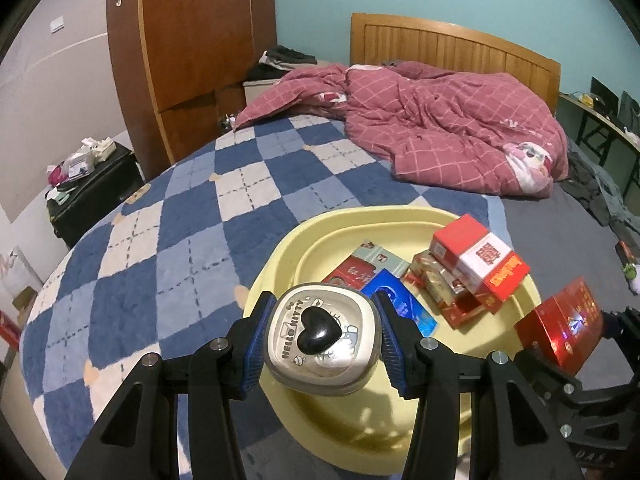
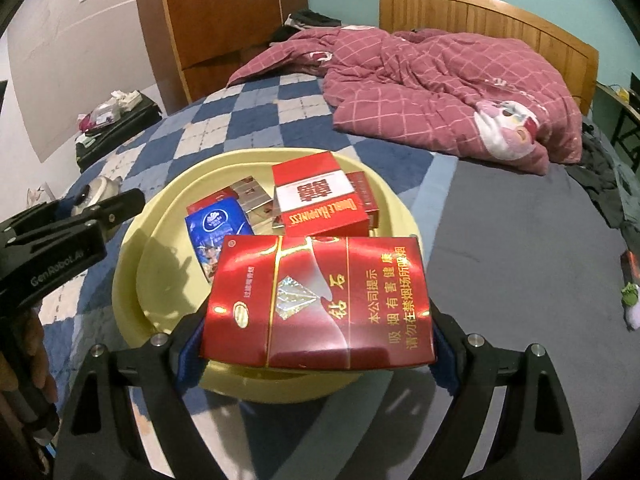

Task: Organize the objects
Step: 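Open both tools to release the tin and red pack into the tray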

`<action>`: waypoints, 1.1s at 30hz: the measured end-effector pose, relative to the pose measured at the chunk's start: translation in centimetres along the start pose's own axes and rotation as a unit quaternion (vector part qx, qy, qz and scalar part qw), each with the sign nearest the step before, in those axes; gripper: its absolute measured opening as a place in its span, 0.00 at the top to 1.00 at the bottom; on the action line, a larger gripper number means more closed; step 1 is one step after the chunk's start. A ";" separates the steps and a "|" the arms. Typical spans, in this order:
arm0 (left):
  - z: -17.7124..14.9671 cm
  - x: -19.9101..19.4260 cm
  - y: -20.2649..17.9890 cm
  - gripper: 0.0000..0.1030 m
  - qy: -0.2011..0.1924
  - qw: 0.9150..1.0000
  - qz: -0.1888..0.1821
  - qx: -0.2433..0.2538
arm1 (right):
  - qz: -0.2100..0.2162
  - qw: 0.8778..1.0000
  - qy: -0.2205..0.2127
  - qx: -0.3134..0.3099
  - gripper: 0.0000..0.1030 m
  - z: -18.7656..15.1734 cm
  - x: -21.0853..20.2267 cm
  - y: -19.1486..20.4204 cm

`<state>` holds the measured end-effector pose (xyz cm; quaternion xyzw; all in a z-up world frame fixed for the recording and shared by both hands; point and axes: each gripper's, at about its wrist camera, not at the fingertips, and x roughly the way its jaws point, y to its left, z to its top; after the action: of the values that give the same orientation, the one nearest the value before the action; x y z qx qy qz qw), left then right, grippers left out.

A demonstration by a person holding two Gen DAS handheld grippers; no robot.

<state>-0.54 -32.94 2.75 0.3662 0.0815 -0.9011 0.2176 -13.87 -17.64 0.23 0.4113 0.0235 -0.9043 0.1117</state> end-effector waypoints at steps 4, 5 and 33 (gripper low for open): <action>0.0 2.6 -0.4 0.53 0.026 1.000 -0.006 0.004 | 0.003 1.000 0.024 -0.010 0.15 -0.1 1.9 0.5; 0.0 3.0 -0.5 0.53 0.030 1.000 -0.007 0.005 | 0.004 1.000 0.027 -0.011 0.15 -0.1 2.2 0.5; 0.4 10.4 -1.6 0.52 0.070 0.997 -0.012 -0.002 | -0.029 0.997 0.060 -0.033 0.15 0.8 7.2 1.1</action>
<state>-8.13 -35.14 -4.18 0.4267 0.1024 -0.8757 0.2013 -18.78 -20.14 -4.57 0.4601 0.0725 -0.8796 0.0971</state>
